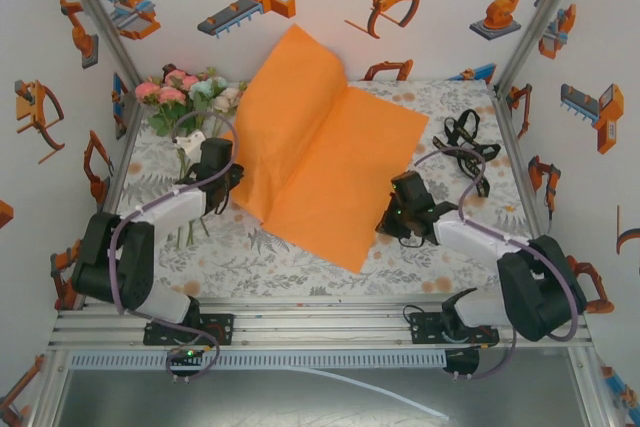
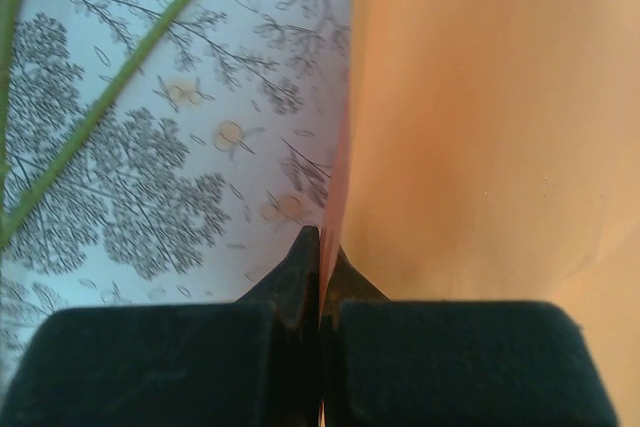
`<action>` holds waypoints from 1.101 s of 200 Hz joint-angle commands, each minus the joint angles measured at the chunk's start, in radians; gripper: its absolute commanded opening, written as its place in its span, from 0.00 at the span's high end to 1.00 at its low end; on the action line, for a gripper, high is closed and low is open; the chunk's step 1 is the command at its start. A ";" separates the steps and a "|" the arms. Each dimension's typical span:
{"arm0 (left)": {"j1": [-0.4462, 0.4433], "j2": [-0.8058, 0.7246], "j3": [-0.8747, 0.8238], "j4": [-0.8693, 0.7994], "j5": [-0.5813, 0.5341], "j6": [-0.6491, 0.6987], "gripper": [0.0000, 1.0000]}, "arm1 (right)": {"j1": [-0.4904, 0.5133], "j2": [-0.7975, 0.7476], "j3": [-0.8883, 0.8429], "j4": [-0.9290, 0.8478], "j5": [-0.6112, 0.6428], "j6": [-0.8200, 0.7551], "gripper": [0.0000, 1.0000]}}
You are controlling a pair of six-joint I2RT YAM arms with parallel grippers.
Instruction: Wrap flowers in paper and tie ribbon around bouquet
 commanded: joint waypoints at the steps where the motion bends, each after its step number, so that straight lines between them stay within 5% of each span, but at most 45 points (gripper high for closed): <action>1: 0.042 0.041 0.018 0.007 0.077 0.090 1.00 | -0.010 0.051 0.151 -0.016 0.106 -0.148 1.00; 41: 0.057 0.089 0.037 0.053 -0.002 0.232 1.00 | -0.083 0.327 0.343 0.049 0.134 -0.243 1.00; 82: 0.086 0.177 0.107 0.047 0.043 0.322 0.97 | -0.099 0.416 0.352 0.076 0.119 -0.245 1.00; 133: 0.128 0.272 0.182 0.070 0.041 0.355 0.95 | -0.077 0.277 0.113 0.076 0.014 -0.077 1.00; 174: 0.150 0.254 0.218 0.070 0.096 0.352 0.74 | 0.065 0.044 -0.063 0.010 0.027 0.106 1.00; 220: 0.114 -0.028 0.131 -0.089 0.106 0.277 0.57 | 0.007 -0.087 0.063 -0.138 0.207 -0.078 1.00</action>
